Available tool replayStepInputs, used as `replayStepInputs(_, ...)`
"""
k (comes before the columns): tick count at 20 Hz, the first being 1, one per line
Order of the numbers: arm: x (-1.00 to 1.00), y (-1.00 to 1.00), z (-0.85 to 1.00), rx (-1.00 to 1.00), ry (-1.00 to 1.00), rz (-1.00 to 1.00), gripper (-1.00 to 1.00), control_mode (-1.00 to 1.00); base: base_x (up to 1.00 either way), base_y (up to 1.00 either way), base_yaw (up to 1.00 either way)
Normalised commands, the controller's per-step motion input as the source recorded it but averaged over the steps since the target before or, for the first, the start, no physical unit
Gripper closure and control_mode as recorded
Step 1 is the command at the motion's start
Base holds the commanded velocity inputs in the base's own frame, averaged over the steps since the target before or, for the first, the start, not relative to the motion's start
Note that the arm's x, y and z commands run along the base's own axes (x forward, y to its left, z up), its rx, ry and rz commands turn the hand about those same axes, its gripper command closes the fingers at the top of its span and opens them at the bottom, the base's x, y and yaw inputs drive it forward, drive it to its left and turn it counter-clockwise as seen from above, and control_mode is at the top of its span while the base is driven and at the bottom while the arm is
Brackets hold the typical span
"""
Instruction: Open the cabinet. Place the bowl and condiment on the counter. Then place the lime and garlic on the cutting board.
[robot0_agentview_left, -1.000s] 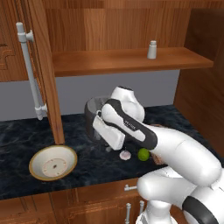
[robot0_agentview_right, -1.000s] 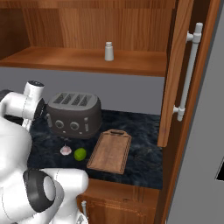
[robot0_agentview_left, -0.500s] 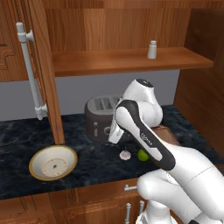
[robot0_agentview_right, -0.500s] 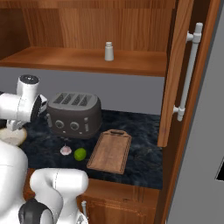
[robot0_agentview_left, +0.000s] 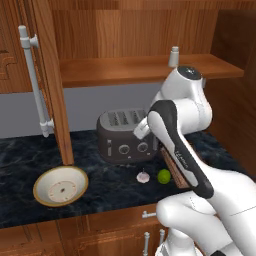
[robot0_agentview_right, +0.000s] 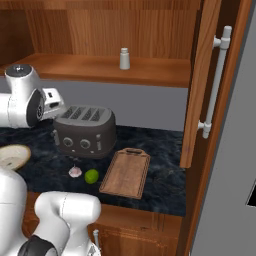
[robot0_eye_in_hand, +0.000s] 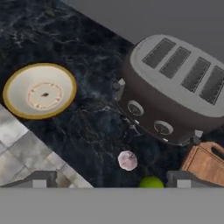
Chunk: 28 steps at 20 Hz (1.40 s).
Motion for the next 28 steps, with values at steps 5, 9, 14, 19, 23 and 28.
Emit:
replayStepInputs(5, 0.00, -0.81, 0.73, 0.00, 0.00, -0.48, -1.00, -1.00, 0.00, 0.00, 0.00)
replayStepInputs(9, 0.07, -0.63, 0.88, 0.00, 0.01, -0.40, -1.00, -1.00, 0.00, 0.00, 0.00)
replayStepInputs(14, 0.42, -0.79, 0.32, 0.00, -0.05, -0.31, -1.00, -1.00, 0.00, 0.00, 0.00)
replayStepInputs(19, 0.75, -0.49, 0.04, 0.03, -0.32, -0.25, -1.00, -1.00, 0.00, 0.00, 0.00)
replayStepInputs(23, 0.67, -0.33, 0.49, 0.07, -0.13, -0.21, -1.00, -1.00, 0.00, 0.00, 0.00)
replayStepInputs(28, 0.80, -0.13, 0.47, 0.01, 0.00, -0.14, -1.00, -1.00, 0.00, 0.00, 0.00)
